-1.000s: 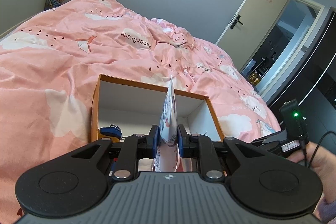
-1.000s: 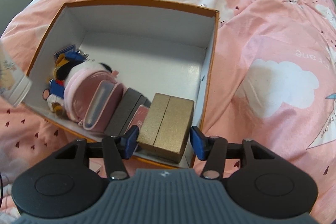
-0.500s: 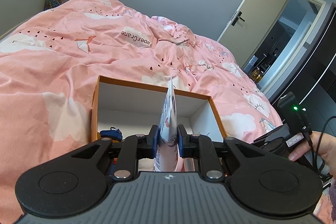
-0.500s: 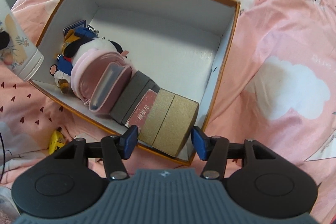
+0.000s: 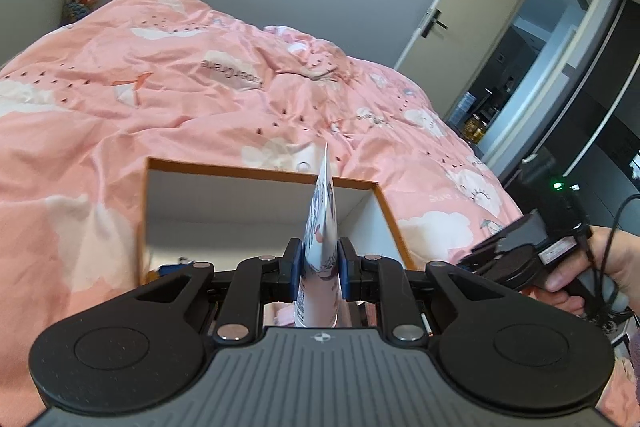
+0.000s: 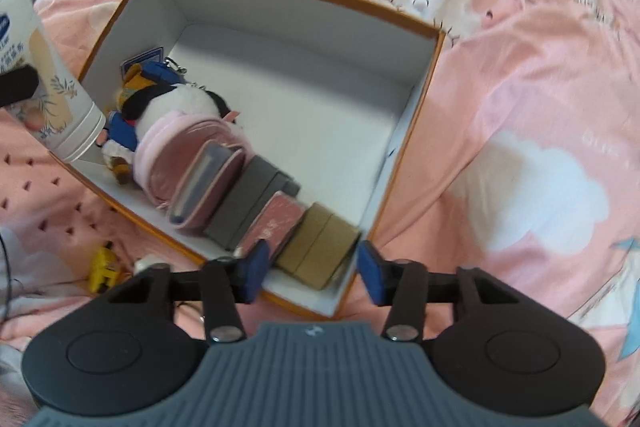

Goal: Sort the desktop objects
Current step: 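Open the right gripper to release the gold box beside the dark red box, then lower the Vaseline tube into the orange box and open the left gripper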

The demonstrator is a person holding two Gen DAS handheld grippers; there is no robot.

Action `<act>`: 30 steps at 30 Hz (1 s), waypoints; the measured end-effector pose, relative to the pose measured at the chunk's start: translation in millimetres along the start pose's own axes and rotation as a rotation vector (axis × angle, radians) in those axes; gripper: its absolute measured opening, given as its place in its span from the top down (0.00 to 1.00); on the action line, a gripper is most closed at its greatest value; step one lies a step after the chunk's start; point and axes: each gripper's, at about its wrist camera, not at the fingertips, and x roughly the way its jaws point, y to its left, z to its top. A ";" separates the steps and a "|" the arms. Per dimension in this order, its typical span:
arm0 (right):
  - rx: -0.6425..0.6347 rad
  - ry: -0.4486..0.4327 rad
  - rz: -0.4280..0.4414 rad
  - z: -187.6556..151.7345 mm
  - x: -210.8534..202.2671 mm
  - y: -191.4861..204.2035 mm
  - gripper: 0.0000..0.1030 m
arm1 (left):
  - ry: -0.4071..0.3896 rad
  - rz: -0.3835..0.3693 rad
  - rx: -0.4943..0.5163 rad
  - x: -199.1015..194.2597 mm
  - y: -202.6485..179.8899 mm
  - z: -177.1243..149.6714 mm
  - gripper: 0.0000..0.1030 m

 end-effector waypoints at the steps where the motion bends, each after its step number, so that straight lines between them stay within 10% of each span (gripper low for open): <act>1: -0.014 -0.003 0.002 1.3 2.6 -0.5 0.70 | 0.001 -0.006 0.007 3.2 -2.5 0.9 0.80; 15: -0.019 -0.181 -0.051 -1.2 -15.1 -31.5 0.76 | 0.119 -0.095 0.308 100.2 -60.4 14.0 0.80; 30: 0.083 -0.186 0.018 -19.8 7.0 -74.0 0.75 | 0.301 -0.150 0.510 196.5 -75.3 -12.4 0.80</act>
